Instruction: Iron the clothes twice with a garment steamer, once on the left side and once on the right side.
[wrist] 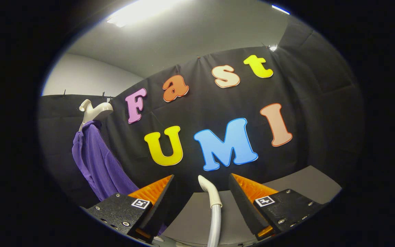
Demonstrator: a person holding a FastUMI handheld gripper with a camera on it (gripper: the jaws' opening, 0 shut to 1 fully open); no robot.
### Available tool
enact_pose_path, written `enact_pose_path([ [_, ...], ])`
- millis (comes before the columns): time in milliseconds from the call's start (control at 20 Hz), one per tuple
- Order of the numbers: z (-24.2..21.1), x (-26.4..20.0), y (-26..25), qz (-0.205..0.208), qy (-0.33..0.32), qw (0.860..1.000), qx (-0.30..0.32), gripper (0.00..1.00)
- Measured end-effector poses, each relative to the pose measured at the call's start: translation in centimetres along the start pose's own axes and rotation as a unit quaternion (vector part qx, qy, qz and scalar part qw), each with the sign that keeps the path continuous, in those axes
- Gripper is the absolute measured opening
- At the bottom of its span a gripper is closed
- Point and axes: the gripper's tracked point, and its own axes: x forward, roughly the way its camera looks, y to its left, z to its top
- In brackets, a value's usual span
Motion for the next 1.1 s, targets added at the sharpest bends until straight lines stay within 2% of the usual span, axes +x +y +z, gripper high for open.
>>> enact_pose_path([
  [400,-5.0,8.1,-1.8,0.026,0.110,0.991,0.072,0.95],
  [550,-7.1,10.7,-3.1,0.014,0.146,0.987,0.071,0.95],
  [800,-10.7,14.0,-3.9,0.015,0.206,0.974,0.096,0.95],
  [1100,-15.0,16.3,-4.7,0.016,0.285,0.947,0.147,0.95],
])
